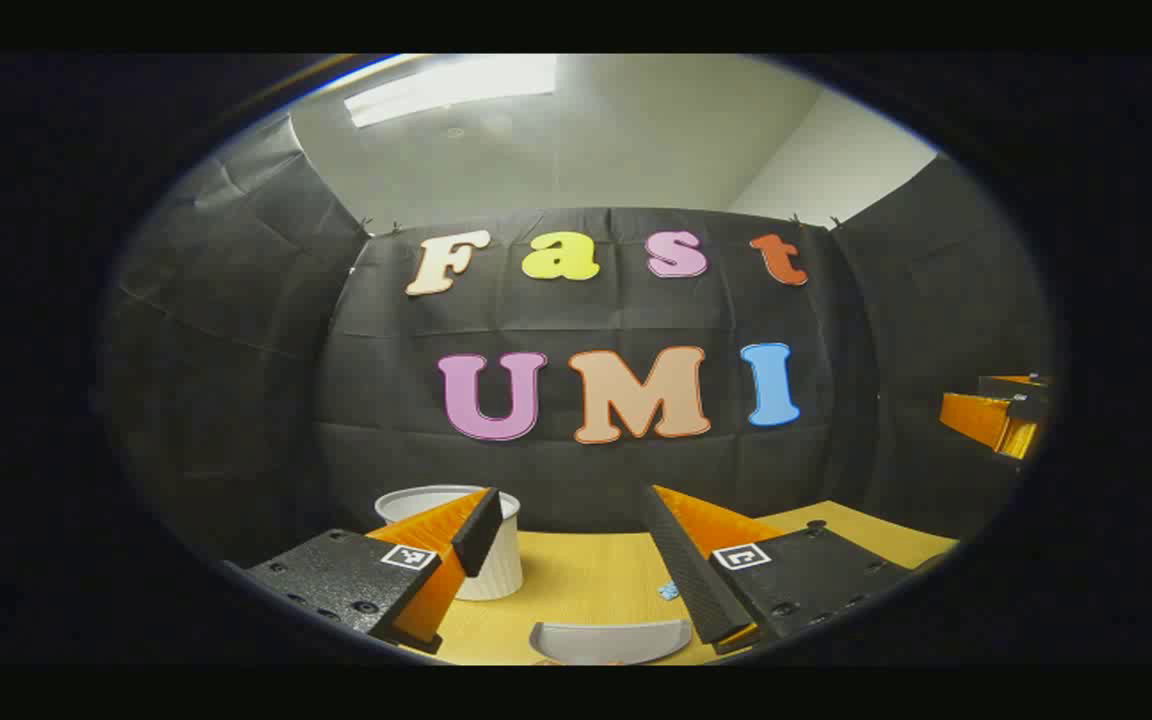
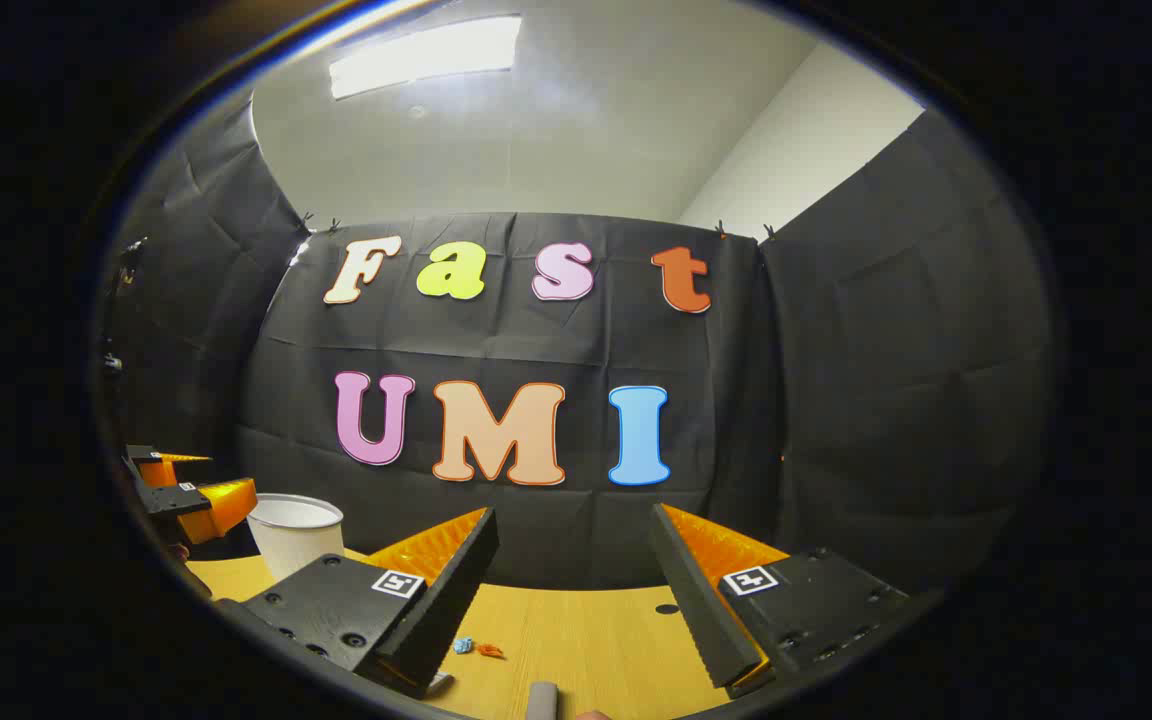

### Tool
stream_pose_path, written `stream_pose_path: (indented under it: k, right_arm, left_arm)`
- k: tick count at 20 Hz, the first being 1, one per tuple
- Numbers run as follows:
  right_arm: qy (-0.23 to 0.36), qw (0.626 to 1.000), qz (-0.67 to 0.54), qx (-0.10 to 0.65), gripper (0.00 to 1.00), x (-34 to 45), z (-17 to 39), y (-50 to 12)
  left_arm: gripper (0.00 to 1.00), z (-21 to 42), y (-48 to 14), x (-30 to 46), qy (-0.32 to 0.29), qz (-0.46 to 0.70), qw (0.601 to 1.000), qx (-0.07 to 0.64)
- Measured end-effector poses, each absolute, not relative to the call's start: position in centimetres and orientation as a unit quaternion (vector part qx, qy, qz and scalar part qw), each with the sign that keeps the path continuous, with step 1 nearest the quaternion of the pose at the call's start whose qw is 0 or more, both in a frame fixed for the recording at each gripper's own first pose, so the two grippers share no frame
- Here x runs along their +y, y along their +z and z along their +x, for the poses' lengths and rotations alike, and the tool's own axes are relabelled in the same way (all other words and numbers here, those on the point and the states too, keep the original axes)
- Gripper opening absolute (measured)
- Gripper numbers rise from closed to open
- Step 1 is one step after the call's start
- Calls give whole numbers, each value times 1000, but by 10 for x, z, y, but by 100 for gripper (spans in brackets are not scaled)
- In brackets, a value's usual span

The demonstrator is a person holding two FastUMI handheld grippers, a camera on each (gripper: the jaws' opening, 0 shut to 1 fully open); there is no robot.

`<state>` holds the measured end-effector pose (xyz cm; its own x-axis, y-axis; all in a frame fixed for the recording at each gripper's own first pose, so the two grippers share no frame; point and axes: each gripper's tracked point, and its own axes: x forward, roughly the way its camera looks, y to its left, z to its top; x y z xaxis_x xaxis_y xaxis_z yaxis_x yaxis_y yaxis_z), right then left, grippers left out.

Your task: Pick up the small broom and dustpan from the desktop, sweep the trash into the dustpan with the broom, and then empty the trash into the garbage bin.

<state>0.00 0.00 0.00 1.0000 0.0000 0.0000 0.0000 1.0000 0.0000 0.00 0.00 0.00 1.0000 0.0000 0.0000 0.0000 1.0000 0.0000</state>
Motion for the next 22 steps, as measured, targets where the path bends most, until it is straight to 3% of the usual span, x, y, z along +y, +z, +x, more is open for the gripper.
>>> stream_pose_path:
  k: [22]
  right_arm:
    - [10,1000,22,19,92,-5,-4,-6]
  left_arm:
    - [84,-13,5,-11,4,14,1000,-4]
